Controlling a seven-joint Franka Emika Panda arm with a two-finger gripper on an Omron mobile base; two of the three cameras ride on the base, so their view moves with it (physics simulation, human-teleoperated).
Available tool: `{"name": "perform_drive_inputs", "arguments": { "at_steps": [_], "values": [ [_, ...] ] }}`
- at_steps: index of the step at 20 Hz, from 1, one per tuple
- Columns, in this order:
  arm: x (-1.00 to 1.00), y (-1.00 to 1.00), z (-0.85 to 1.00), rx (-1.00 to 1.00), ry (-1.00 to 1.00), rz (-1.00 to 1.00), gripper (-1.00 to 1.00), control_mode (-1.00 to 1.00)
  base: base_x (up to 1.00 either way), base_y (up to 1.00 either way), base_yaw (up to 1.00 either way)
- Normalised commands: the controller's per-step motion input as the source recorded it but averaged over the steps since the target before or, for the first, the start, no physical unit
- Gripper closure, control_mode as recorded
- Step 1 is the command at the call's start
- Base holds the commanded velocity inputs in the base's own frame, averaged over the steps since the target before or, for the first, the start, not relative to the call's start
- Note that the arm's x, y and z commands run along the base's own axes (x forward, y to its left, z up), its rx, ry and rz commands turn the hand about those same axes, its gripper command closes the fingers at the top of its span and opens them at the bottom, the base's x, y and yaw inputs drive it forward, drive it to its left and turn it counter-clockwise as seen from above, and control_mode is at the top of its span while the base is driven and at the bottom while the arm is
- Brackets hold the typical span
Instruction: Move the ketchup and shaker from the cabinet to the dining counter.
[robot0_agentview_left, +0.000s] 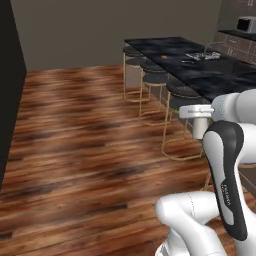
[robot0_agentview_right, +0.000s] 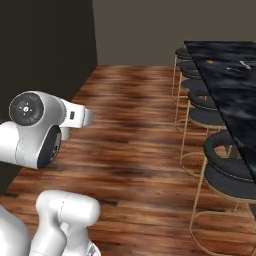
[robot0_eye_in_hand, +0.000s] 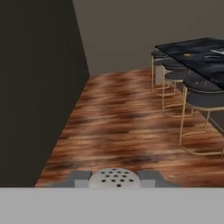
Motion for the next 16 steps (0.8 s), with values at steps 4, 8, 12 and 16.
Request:
{"name": "perform_drive_inputs", "arguments": {
  "at_steps": [4, 8, 12, 16],
  "values": [
    [0.0, 0.0, 0.0, 0.0, 0.0, 0.0, 1.0, 1.0, 1.0, 0.97, -0.36],
    [0.0, 0.0, 0.0, 0.0, 0.0, 0.0, 1.0, 1.0, 1.0, 0.85, -0.5],
    [0.0, 0.0, 0.0, 0.0, 0.0, 0.0, 1.0, 1.0, 1.0, 0.7, -0.59],
    [0.0, 0.0, 0.0, 0.0, 0.0, 0.0, 1.0, 1.0, 1.0, 0.69, -0.62]
  ]
}}
